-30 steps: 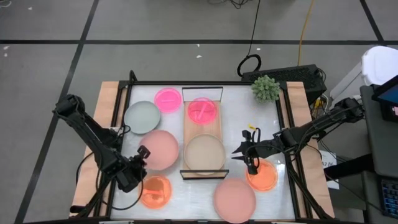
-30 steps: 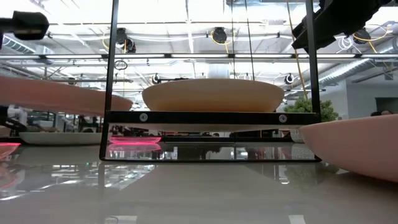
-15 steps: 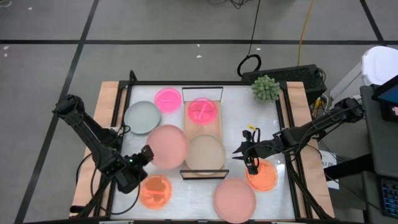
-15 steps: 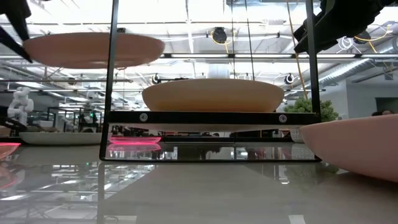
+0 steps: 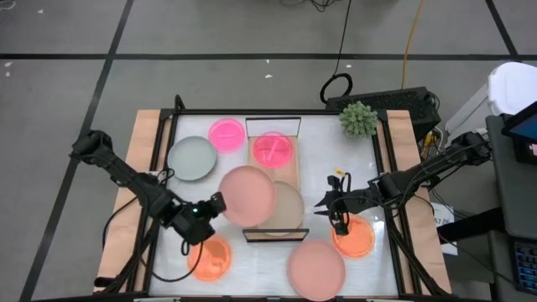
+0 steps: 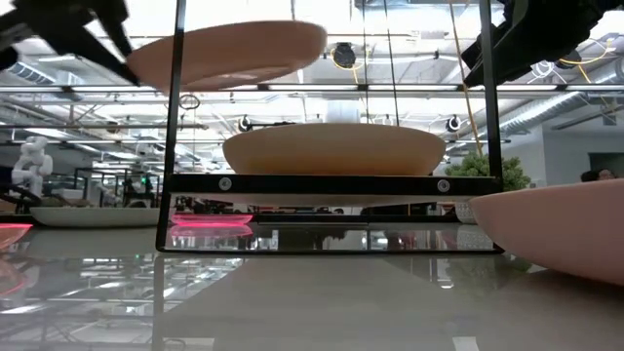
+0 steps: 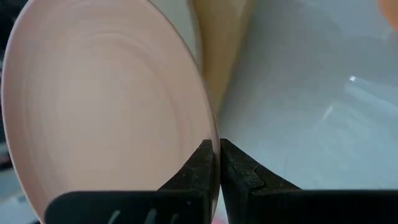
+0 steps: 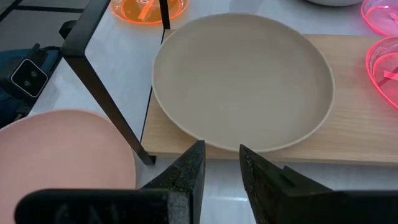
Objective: Place and stack plates onto a shelf
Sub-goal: Stack the left pink plate on top of the brown plate on the shelf
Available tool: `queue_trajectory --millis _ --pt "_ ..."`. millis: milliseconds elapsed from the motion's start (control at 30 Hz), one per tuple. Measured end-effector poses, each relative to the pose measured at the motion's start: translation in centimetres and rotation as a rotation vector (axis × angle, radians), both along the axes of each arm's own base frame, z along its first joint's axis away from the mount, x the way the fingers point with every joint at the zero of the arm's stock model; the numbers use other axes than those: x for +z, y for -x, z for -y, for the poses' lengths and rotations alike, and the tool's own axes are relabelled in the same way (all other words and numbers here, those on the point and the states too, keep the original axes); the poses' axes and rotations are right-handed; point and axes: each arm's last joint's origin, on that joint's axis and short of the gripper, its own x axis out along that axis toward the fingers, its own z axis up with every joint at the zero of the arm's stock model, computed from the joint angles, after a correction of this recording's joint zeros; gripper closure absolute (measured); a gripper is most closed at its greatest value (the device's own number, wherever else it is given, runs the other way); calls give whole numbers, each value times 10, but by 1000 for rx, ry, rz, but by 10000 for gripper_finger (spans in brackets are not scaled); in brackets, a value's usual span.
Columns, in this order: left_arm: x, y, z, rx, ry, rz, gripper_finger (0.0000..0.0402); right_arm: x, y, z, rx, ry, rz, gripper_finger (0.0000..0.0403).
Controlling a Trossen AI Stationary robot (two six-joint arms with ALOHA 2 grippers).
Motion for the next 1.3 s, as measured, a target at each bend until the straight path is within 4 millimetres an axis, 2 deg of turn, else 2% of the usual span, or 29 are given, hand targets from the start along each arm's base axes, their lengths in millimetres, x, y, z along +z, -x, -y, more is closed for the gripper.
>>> queue_trajectory --millis 300,500,633,767,900,1300 --pt "9 -32 -24 -77 131 66 385 -2 1 0 2 7 -21 321" --pt "13 -46 -32 -159 222 118 385 -6 5 2 -26 -4 -75 321" --pt "8 -55 -34 -179 252 118 385 -6 5 2 -32 -7 -83 321" --pt "-8 -64 -37 -165 229 54 385 -6 5 2 -32 -8 -81 321" --pt "-14 -69 -37 -172 222 47 385 -5 6 2 -35 -12 -80 321" --pt "-15 -70 -39 -200 260 27 377 -5 6 2 -34 -9 -80 321"
